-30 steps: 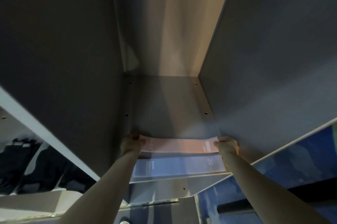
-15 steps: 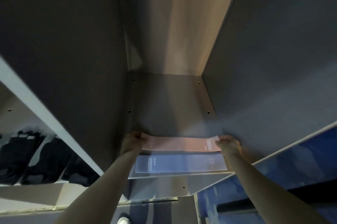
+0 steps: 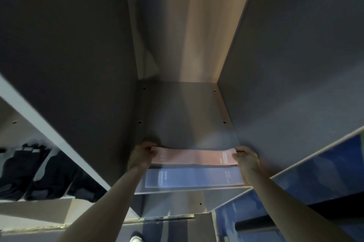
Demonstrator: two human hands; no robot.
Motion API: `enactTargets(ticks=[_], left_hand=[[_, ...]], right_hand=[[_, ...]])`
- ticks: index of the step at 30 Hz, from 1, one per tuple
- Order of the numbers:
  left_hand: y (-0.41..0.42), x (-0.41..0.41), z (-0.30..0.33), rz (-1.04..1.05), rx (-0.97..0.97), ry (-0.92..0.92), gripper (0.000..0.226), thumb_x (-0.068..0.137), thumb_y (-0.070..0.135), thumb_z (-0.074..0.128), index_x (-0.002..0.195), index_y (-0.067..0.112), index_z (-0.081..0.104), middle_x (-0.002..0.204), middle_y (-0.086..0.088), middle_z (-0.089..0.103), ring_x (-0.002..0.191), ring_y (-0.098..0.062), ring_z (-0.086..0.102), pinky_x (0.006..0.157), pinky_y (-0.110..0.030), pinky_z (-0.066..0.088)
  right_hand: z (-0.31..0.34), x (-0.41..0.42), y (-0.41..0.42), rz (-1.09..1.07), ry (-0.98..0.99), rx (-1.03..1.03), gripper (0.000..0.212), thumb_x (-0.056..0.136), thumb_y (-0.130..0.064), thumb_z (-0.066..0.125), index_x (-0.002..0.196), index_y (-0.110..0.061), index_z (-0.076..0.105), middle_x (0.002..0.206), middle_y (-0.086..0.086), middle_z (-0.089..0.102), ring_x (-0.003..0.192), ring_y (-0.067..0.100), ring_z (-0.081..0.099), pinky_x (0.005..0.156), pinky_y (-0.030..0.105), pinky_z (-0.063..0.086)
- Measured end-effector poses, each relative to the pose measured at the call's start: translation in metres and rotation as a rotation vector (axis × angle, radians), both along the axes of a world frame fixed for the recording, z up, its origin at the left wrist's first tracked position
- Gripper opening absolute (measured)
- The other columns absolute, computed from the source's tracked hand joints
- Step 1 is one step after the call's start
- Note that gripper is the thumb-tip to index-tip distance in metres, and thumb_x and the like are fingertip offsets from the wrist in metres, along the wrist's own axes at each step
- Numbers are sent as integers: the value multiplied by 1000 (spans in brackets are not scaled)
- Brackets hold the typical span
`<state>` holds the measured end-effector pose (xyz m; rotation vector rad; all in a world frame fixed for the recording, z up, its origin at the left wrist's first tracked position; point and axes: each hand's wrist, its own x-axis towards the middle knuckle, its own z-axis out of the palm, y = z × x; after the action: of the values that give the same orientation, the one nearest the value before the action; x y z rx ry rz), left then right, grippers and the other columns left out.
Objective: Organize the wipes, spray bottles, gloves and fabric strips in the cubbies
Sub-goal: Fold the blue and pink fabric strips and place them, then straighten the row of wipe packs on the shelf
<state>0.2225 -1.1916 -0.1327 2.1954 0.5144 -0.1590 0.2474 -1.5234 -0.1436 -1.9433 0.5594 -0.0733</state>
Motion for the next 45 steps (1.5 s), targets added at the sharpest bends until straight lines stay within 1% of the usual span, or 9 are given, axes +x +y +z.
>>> enactTargets(ticks=[6, 9, 13, 17, 20, 26, 36, 41, 45], left_hand=[[2, -1, 11, 76, -90, 30, 39, 78, 8, 71, 116, 17, 66, 110, -9, 70, 100, -27, 65, 86, -33, 52], [1, -10, 30, 96, -145, -3, 42, 76, 8, 73, 116, 16, 65, 109, -7, 69, 103, -25, 65, 88, -31, 51], [-8, -42, 79, 97, -287, -131, 35, 78, 4, 71, 109, 18, 66, 99, -7, 69, 94, -22, 65, 75, -23, 50], [-13, -102, 132, 23, -339, -333, 34, 74, 12, 79, 96, 34, 66, 101, 0, 67, 90, -8, 66, 72, -13, 51], [-7, -141, 158, 8, -364, -414, 33, 72, 16, 81, 94, 37, 67, 101, 1, 66, 89, -7, 66, 82, -22, 54], [21, -198, 187, 104, -415, -466, 26, 77, 15, 77, 100, 23, 71, 94, 4, 67, 78, 2, 62, 69, -10, 46], [145, -272, 188, 439, -382, -554, 27, 75, 6, 77, 94, 24, 72, 90, 1, 74, 83, -11, 68, 78, -25, 51], [217, -314, 201, 483, -353, -582, 24, 76, 5, 75, 97, 17, 71, 90, 3, 73, 79, -2, 66, 67, -3, 45], [276, -350, 204, 481, -337, -546, 24, 76, 8, 76, 92, 27, 72, 82, 3, 74, 85, -10, 68, 72, -13, 50]], right_hand=[[16, -2, 0, 60, 2, 47, 31, 78, 15, 63, 100, -6, 63, 93, 15, 61, 63, 12, 59, 50, 4, 43], [32, -7, 1, 116, -34, 191, 45, 77, 16, 64, 96, -25, 63, 111, 21, 62, 92, 11, 64, 75, 16, 51], [89, -43, 12, 164, -116, 257, 44, 79, 10, 66, 117, -13, 60, 125, 13, 61, 120, 27, 55, 101, 39, 44], [143, -94, 30, 343, -207, 191, 47, 79, 8, 68, 118, -15, 58, 118, 4, 63, 113, 17, 56, 84, 5, 45], [176, -119, 56, 475, -252, 208, 50, 79, 10, 66, 119, -19, 58, 116, -2, 64, 110, 10, 57, 76, 1, 46], [206, -156, 121, 691, -290, 267, 51, 77, 13, 65, 112, -24, 61, 114, -4, 65, 90, -10, 64, 74, 7, 50], [206, -200, 222, 891, -182, 226, 46, 80, 3, 68, 109, -33, 64, 113, -8, 69, 106, 1, 63, 76, 6, 50], [223, -223, 288, 894, -151, 238, 40, 84, -5, 67, 110, -36, 62, 115, -15, 64, 106, -3, 60, 75, 16, 51], [219, -245, 344, 797, -169, 246, 40, 84, -2, 66, 113, -28, 61, 122, -6, 63, 111, 7, 60, 89, 28, 49]])
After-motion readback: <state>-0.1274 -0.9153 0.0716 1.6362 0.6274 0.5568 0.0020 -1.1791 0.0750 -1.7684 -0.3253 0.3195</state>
